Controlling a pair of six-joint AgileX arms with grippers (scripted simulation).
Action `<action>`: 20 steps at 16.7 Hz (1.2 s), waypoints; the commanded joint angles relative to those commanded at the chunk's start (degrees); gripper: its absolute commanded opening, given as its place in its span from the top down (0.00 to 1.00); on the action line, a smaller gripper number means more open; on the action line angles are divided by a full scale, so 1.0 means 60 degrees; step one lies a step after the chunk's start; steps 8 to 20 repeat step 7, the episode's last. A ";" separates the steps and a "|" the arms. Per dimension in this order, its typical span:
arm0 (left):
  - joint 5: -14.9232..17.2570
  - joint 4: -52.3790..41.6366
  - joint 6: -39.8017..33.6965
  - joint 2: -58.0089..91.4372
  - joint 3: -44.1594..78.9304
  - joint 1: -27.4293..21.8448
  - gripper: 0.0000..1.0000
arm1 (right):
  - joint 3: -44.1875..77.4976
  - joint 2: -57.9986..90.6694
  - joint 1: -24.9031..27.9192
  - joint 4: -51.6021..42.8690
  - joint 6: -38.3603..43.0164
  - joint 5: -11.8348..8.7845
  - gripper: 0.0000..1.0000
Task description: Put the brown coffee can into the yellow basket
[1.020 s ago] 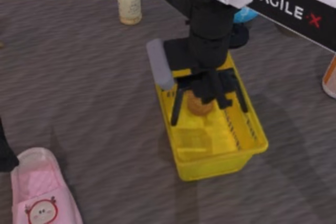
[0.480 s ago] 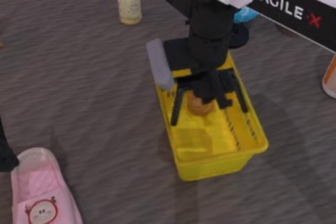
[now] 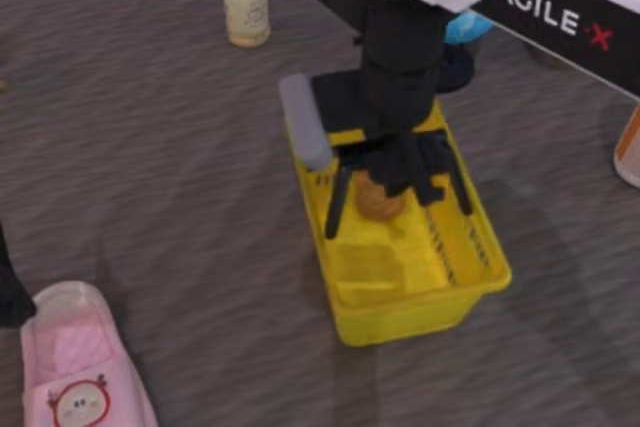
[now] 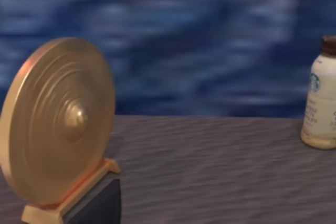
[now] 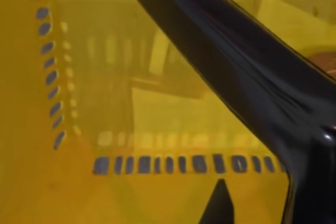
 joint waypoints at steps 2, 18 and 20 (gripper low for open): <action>0.0000 0.0000 0.0000 0.0000 0.0000 0.0000 0.00 | 0.0510 -0.0035 -0.0088 -0.0560 -0.0097 -0.0004 1.00; 0.0000 0.0000 0.0000 0.0000 0.0000 0.0000 0.00 | 0.1445 -0.0180 -0.0252 -0.1625 -0.0294 -0.0001 1.00; 0.0000 0.0000 0.0000 0.0000 0.0000 0.0000 0.00 | 0.1445 -0.0180 -0.0252 -0.1625 -0.0294 -0.0001 1.00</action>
